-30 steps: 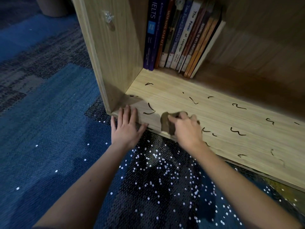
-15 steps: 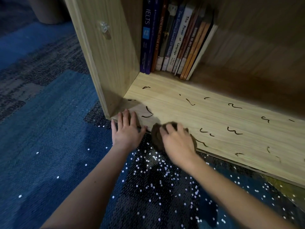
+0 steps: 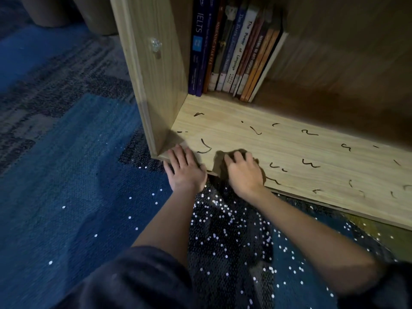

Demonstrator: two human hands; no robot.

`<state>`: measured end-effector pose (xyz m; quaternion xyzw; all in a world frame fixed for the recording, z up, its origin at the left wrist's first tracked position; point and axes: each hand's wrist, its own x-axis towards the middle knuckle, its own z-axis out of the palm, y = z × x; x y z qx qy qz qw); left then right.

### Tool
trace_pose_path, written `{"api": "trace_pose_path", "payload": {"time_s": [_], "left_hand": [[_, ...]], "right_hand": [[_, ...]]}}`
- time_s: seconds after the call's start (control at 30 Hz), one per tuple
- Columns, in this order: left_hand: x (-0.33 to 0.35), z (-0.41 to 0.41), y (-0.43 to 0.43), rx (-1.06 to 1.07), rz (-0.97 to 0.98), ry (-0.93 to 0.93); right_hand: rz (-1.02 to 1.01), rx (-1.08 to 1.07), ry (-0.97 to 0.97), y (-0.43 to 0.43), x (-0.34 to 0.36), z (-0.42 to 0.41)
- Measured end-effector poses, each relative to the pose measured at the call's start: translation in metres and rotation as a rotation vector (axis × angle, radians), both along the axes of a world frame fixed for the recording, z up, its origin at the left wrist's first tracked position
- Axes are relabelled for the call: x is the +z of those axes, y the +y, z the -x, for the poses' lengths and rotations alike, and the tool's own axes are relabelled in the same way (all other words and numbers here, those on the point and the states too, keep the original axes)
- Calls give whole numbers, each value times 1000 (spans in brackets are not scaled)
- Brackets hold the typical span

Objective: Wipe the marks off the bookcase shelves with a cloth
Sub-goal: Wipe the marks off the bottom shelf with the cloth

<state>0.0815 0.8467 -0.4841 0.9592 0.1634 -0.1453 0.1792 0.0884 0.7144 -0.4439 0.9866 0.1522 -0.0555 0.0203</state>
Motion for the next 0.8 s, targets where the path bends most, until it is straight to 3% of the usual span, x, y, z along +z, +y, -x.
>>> {"api": "trace_pose_path", "payload": {"time_s": [0.13, 0.3, 0.43, 0.6, 0.73, 0.8], "left_hand": [[4, 2, 4, -6, 0, 9], [8, 2, 16, -34, -69, 27], [15, 1, 16, -32, -78, 58], [30, -5, 25, -26, 0, 102], [30, -6, 31, -18, 48, 63], [24, -2, 30, -15, 13, 16]], "right_hand": [[2, 182, 24, 1, -11, 39], [-88, 35, -61, -7, -11, -8], [-136, 309, 22, -6, -18, 22], [-393, 96, 56, 6, -15, -17], [-307, 270, 26, -22, -26, 7], [-269, 181, -14, -33, -27, -16]]}}
